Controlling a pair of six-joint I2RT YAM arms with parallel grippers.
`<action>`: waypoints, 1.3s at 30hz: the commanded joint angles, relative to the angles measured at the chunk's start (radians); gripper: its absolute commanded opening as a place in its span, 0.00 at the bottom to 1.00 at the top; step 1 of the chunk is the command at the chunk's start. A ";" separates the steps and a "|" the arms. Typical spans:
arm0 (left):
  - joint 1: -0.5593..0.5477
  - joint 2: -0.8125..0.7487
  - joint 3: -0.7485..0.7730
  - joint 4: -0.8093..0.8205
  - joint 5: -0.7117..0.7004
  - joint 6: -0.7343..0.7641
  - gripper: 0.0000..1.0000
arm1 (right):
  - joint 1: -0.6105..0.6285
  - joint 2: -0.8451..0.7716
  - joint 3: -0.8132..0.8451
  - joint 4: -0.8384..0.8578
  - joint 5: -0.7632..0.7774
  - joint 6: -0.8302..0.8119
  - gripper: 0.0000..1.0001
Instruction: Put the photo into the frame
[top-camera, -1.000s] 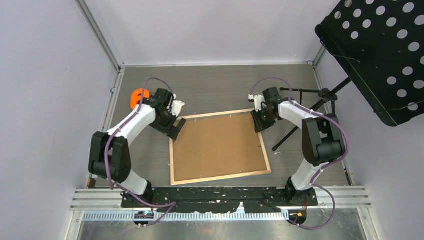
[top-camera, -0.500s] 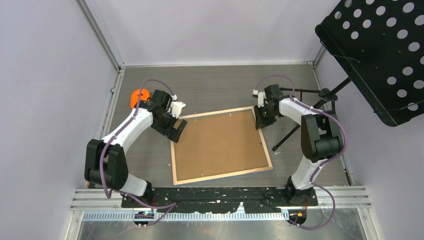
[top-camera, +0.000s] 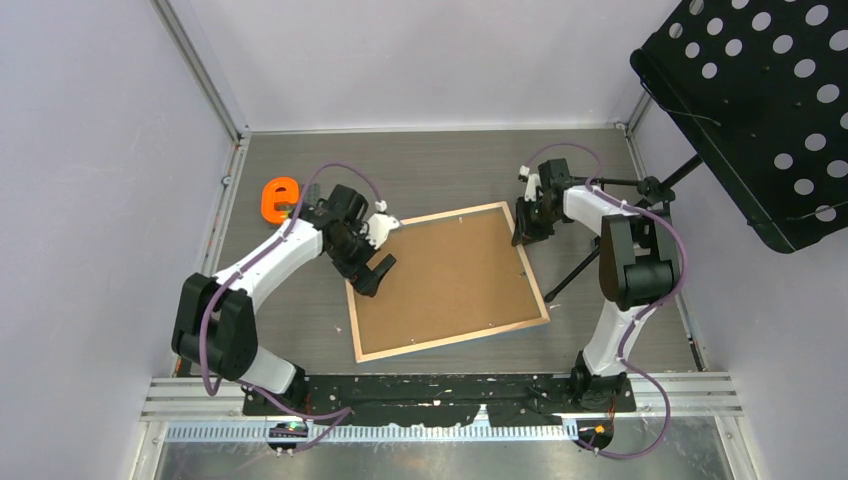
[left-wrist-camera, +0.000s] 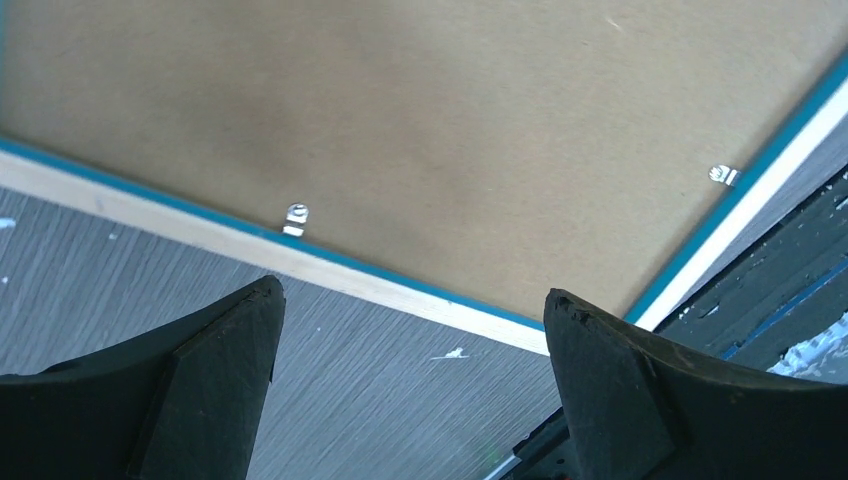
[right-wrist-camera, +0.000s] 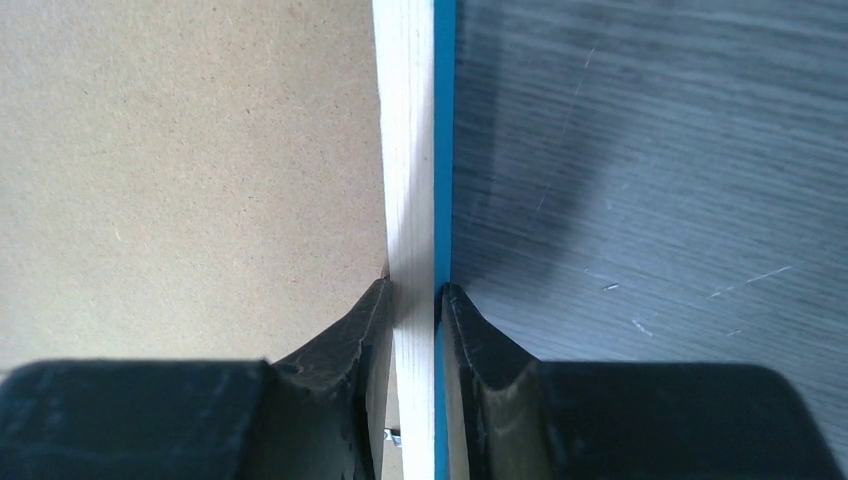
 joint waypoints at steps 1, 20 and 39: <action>-0.058 -0.011 0.036 0.030 0.024 0.044 1.00 | -0.028 0.059 0.051 0.067 0.024 0.073 0.06; -0.305 0.038 -0.018 0.137 -0.043 0.022 0.94 | -0.072 0.182 0.253 0.011 -0.008 0.186 0.06; -0.465 0.110 -0.070 0.206 -0.158 0.018 0.68 | -0.079 0.054 0.205 -0.003 -0.022 0.046 0.70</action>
